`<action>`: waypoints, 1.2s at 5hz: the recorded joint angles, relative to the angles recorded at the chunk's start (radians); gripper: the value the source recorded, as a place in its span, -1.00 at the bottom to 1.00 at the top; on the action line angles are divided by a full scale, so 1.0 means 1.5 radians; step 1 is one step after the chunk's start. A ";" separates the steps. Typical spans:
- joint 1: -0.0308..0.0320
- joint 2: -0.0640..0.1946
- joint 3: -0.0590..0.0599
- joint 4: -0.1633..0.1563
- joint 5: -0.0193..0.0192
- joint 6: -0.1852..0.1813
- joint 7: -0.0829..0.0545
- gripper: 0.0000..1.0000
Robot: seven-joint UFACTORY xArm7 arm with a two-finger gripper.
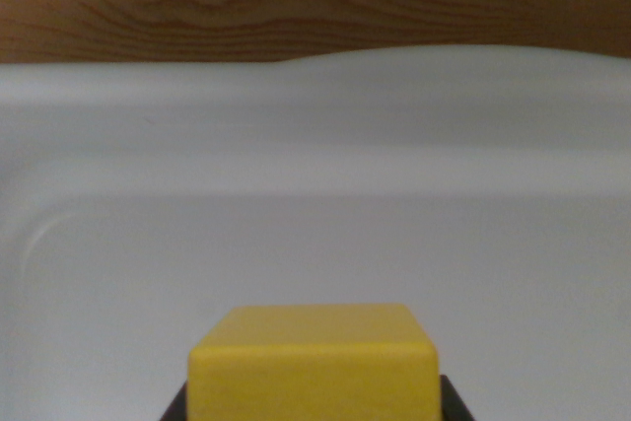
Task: Pick yellow cube
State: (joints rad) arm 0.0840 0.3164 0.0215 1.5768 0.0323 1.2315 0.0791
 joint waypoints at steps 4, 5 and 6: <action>-0.0001 -0.019 0.000 0.032 -0.0005 0.051 0.002 1.00; -0.0001 -0.019 0.000 0.032 -0.0005 0.051 0.002 1.00; -0.0002 -0.027 0.000 0.046 -0.0008 0.073 0.002 1.00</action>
State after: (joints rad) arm 0.0837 0.2759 0.0213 1.6458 0.0311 1.3410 0.0827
